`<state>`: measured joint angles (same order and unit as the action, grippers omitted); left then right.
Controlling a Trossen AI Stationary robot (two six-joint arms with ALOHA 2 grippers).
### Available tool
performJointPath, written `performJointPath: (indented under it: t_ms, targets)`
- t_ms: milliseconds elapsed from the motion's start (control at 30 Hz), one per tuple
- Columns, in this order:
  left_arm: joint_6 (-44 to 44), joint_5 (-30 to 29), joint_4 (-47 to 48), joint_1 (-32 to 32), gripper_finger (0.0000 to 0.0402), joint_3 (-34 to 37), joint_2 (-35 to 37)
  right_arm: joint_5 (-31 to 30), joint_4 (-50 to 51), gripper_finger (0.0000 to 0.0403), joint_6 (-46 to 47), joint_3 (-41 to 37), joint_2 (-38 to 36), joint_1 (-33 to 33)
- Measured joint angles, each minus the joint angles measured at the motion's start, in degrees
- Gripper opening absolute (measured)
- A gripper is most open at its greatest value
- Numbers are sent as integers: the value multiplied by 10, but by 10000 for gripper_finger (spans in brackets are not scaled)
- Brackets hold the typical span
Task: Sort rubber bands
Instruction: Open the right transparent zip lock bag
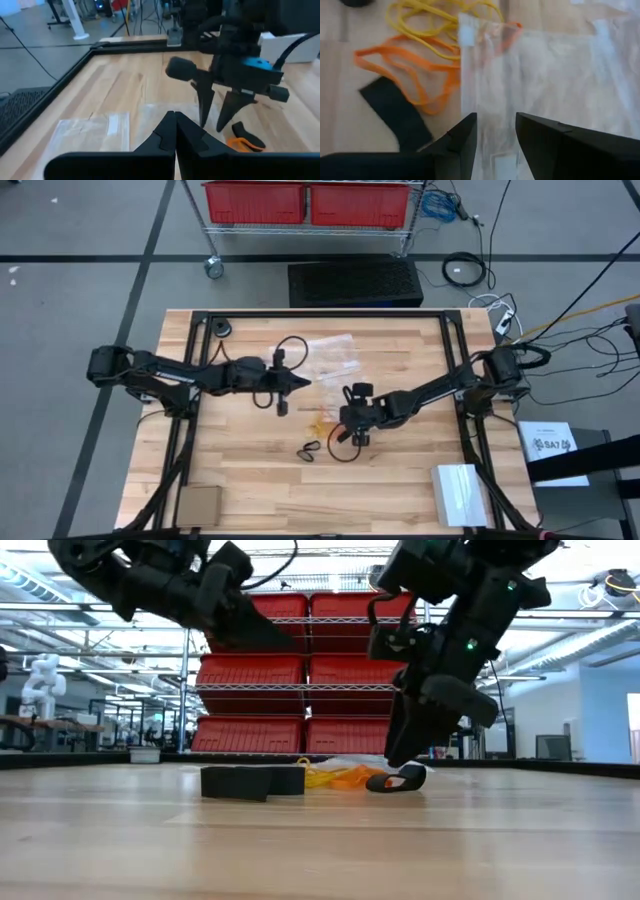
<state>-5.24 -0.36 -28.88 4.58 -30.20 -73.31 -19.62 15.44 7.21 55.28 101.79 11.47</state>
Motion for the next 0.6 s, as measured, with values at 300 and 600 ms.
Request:
performJointPath:
  t_ms: [300, 600]
  targets:
    - [4, -3, -19, 31, 2, 29, 11, 4, 10, 130, 10, 29, 12, 8]
    - [-1, 17, -20, 62, 6, 29, 11, -6, 37, 130, 60, 53, 36, 13]
